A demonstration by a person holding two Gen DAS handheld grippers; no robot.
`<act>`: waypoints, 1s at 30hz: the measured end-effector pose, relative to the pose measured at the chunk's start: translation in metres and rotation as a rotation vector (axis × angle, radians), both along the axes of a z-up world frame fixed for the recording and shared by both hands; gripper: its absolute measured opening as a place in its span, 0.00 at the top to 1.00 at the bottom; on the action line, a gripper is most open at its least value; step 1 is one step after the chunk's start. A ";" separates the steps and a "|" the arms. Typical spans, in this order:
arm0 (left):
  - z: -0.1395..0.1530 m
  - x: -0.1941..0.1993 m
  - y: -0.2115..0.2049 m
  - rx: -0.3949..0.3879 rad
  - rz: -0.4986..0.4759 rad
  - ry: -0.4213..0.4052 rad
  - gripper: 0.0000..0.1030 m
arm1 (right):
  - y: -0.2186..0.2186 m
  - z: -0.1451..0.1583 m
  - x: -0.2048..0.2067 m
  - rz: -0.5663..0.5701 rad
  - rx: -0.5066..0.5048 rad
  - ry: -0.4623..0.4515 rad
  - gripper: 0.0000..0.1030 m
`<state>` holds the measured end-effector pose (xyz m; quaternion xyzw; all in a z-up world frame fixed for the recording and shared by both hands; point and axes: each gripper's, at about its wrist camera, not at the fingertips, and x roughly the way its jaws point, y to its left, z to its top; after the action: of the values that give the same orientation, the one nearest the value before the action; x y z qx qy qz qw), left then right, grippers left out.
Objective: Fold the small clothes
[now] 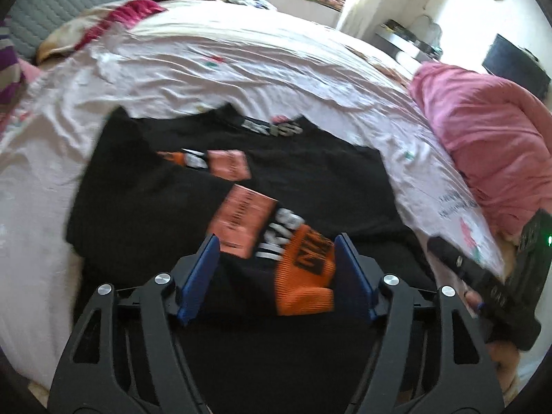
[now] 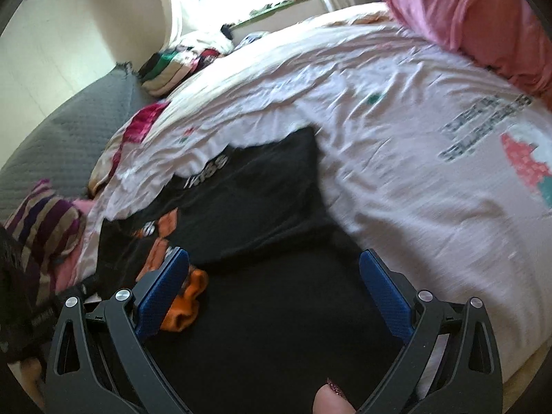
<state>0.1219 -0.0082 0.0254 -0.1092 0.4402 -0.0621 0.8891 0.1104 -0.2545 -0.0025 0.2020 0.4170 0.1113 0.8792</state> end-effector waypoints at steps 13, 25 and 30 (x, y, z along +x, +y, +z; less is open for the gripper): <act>0.010 -0.015 0.077 0.005 0.189 -0.019 0.11 | 0.090 -0.035 0.021 0.179 0.007 0.078 0.24; 0.012 -0.024 0.106 -0.050 0.253 -0.035 0.11 | 0.111 -0.030 0.030 0.263 -0.026 0.028 0.86; 0.011 -0.026 0.112 -0.052 0.265 -0.032 0.11 | 0.118 0.002 0.028 0.321 -0.034 -0.056 0.87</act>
<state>0.0959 0.1041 0.0361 -0.1882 0.4062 0.0430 0.8932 0.1386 -0.1362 -0.0005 0.1146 0.4212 0.2486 0.8647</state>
